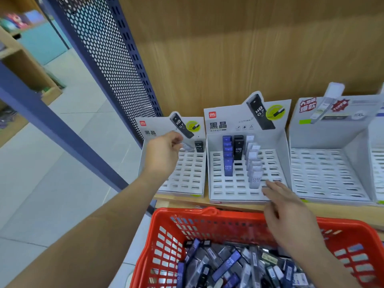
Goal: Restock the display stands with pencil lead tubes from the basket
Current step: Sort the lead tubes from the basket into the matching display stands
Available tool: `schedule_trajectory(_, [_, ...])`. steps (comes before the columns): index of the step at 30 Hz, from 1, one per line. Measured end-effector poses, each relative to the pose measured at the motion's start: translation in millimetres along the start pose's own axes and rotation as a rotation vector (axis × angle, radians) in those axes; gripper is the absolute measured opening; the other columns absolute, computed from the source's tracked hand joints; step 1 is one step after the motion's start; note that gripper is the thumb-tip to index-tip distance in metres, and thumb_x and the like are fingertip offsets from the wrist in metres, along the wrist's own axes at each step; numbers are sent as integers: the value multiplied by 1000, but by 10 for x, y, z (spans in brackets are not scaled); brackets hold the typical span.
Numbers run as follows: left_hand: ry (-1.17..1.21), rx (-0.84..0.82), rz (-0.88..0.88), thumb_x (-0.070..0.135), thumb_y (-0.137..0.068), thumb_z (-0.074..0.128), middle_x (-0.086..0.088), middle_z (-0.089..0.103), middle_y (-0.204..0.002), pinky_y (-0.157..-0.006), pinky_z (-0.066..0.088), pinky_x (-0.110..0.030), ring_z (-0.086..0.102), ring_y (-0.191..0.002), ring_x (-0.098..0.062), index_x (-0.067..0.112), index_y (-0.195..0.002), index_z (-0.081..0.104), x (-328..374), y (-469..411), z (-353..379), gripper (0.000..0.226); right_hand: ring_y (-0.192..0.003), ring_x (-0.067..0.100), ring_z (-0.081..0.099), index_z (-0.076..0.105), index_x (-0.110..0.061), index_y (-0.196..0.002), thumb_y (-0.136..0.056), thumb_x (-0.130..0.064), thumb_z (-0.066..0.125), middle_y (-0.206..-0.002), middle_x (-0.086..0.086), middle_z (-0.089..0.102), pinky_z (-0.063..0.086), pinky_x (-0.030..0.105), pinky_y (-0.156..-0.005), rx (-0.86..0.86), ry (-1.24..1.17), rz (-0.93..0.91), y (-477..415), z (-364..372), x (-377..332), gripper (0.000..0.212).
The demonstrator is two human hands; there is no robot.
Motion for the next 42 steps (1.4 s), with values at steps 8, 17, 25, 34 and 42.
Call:
schedule_trajectory(8, [-119, -19, 201, 5, -91, 59, -10, 72, -105, -76, 34, -12, 66, -98, -25, 8, -107, 73, 27, -113, 8, 21, -79, 12, 60, 72, -13, -93, -84, -10, 52, -87, -8, 65, 47, 20, -74, 126, -248, -77, 1, -31, -565, 22])
schedule_trajectory(17, [-113, -35, 188, 0, -88, 59, -11, 71, -104, -87, 43, -25, 64, -97, -26, 5, -103, 73, -71, -185, 239, 21, -152, 13, -4, 12, -37, -156, -104, -33, 35, -166, -5, 2, -16, 28, -112, -382, -32, -204, 13, 296, -1023, 57])
schedule_trajectory(25, [-115, -15, 104, 7, -88, 61, -5, 71, -105, -84, 50, -30, 65, -90, -24, 11, -100, 74, -94, -136, 244, 17, -150, 16, -20, -1, -27, -158, -105, -42, 29, -164, 2, -19, -20, 34, -113, -430, 69, -225, -27, 498, -1090, 63])
schedule_trajectory(34, [310, -79, -3, 9, -74, 61, 20, 59, -67, -64, 39, -9, 51, -60, 5, 24, -74, 72, 304, 1253, 306, 19, -68, 2, 62, 72, -21, -106, -93, -15, 54, -87, -9, 74, 51, 25, -70, -316, -284, -51, 335, 168, -509, 23])
schedule_trajectory(42, [-225, -749, -128, 14, -90, 52, -9, 67, -106, -74, 47, -33, 61, -94, -30, 17, -105, 65, -375, 2459, 970, 20, -93, 19, 60, 37, -18, -150, -92, -16, 59, -141, 14, 49, 45, 20, -73, -767, 119, 195, 1039, 348, 634, 62])
Point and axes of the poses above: each hand's wrist, its own y-axis away from the middle knuckle, its own z-axis out of the palm, x = y × z, the point moved 1 cm from there along -y, towards the middle knuckle
